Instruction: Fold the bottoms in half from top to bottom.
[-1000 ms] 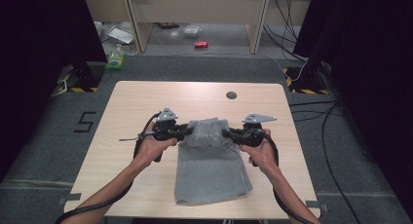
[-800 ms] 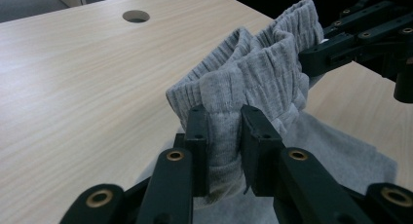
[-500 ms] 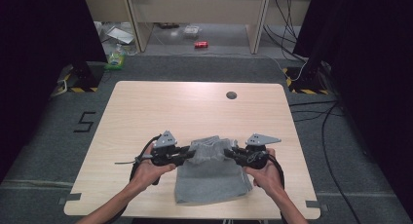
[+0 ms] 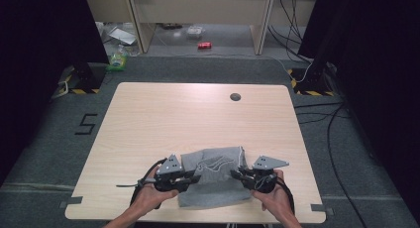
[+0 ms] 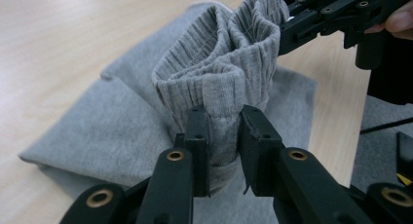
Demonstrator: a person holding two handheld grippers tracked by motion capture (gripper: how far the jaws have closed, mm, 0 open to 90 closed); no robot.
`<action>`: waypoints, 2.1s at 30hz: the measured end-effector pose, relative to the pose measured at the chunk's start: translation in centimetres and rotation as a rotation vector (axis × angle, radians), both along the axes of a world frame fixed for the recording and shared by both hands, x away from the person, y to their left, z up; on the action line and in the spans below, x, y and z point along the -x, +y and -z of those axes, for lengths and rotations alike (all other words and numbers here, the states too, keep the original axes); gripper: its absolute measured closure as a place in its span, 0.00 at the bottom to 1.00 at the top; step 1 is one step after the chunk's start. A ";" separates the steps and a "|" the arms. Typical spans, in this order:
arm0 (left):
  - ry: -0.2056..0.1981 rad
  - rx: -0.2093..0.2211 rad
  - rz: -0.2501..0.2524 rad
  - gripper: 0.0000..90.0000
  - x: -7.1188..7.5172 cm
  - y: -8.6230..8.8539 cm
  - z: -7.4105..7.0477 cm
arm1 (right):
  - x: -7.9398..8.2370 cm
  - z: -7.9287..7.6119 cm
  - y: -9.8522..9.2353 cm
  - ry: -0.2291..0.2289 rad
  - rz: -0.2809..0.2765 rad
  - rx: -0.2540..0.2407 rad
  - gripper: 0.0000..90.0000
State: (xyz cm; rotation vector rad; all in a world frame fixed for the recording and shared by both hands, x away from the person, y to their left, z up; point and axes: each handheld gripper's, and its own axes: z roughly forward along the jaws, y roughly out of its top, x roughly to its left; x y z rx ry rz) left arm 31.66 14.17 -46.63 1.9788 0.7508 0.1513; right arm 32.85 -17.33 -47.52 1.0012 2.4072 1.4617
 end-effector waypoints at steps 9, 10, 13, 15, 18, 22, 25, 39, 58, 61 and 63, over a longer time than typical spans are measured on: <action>0.064 0.060 0.013 0.63 0.4 0.2 -0.3 | 1.1 -0.4 -0.9 0.032 0.025 -0.039 0.62; 0.057 0.066 0.011 0.63 0.5 0.3 -0.6 | 1.1 -0.4 -0.9 0.032 0.025 -0.039 0.62; 0.040 0.077 -0.007 0.60 0.1 0.4 -1.3 | 1.1 -1.3 -1.1 0.009 0.031 -0.040 0.61; 0.035 0.081 -0.023 0.59 -0.3 0.4 -1.6 | 0.9 -1.7 -1.0 0.001 0.039 -0.038 0.61; 0.032 0.077 -0.050 0.58 -0.9 0.4 -1.6 | 0.4 -1.8 -0.7 0.000 0.040 -0.023 0.62; 0.038 0.052 -0.081 0.55 -1.6 0.4 -0.9 | -0.1 -1.6 0.2 0.008 0.028 0.015 0.62; 0.055 0.027 -0.081 0.52 -1.4 0.1 -0.1 | -0.2 -1.2 0.9 0.023 0.013 0.041 0.60; 0.033 -0.107 -0.024 0.47 1.4 -1.5 3.1 | 1.9 1.8 1.9 0.068 -0.010 0.187 0.53; 0.023 -0.028 -0.181 0.37 -2.7 1.1 0.7 | -0.8 -1.2 1.0 0.010 0.079 0.108 0.40; 0.052 -0.019 -0.228 0.35 -4.0 1.9 1.0 | -2.0 -1.7 0.9 0.006 0.104 0.110 0.38; 0.069 -0.024 -0.258 0.33 -4.9 2.4 1.3 | -3.0 -1.8 0.7 0.001 0.119 0.112 0.38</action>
